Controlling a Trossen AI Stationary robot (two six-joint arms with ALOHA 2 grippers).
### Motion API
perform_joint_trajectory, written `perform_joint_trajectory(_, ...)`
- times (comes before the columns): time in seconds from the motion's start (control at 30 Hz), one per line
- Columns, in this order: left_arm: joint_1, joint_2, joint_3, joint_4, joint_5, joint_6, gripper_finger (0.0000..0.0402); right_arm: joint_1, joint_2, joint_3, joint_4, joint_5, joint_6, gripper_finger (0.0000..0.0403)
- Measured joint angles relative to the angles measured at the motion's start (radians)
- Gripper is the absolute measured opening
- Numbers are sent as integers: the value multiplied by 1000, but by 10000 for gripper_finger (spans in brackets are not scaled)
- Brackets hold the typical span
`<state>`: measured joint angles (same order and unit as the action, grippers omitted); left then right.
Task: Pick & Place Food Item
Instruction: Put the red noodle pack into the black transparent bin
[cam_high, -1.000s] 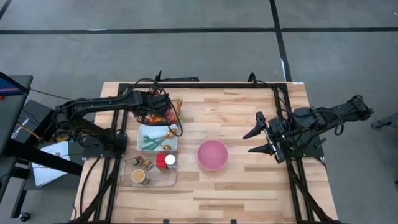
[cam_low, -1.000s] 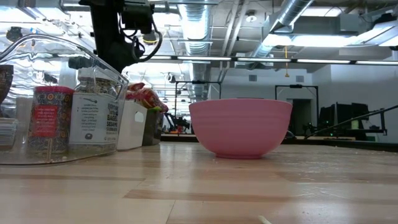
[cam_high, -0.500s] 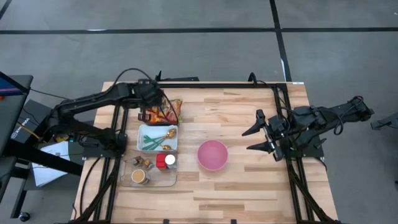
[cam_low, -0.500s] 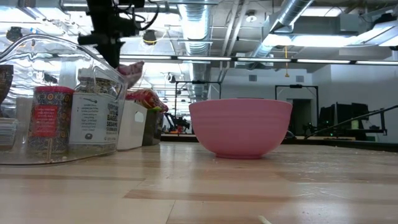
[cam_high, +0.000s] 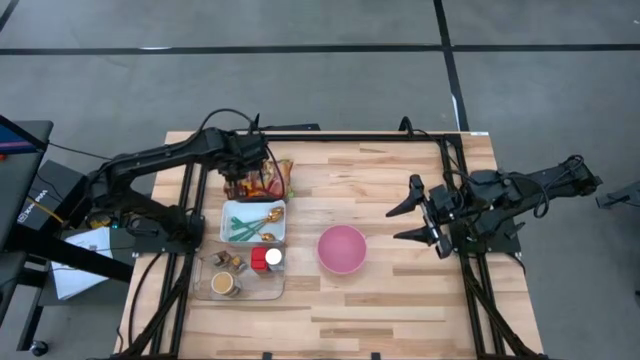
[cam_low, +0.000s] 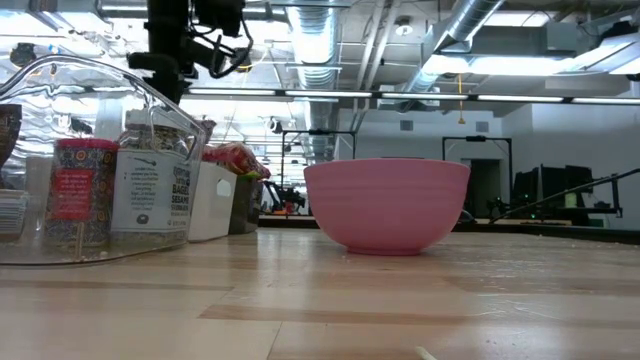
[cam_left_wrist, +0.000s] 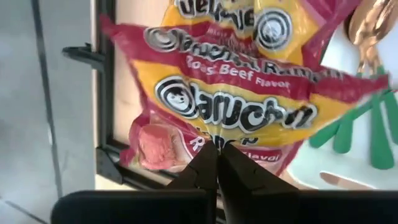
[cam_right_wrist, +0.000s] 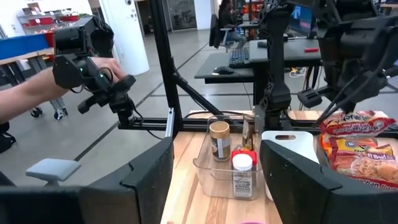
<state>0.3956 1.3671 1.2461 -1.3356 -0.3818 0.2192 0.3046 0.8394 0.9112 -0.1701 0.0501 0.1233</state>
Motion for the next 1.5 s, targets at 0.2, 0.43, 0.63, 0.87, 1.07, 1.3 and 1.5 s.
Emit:
perform_joint_trajectory(0.2, 25, 45, 0, 6, 27, -17, 0, 2, 0, 0, -5, -2, -3, 232)
perform_joint_trajectory(0.43, 24, 88, 0, 40, 41, -15, 0, 3, 0, 0, -28, -26, -3, 232)
perform_joint_trajectory(0.63, 20, 102, 0, 61, 57, -22, 1, 3, 0, 0, -37, -27, -3, 232)
perform_joint_trajectory(0.87, 25, 65, 0, 19, 64, -68, 37, 3, 0, 0, -40, -36, -14, 232)
perform_joint_trajectory(1.07, 25, -31, 0, 11, 65, -63, 71, 3, 0, 0, -33, -43, -18, 232)
perform_joint_trajectory(1.3, 19, -102, 0, 147, 75, -86, 26, 3, 0, 0, -13, -43, -18, 232)
perform_joint_trajectory(1.5, 25, -58, -63, 188, 75, -61, 3, 3, 0, 0, -9, -48, -10, 232)
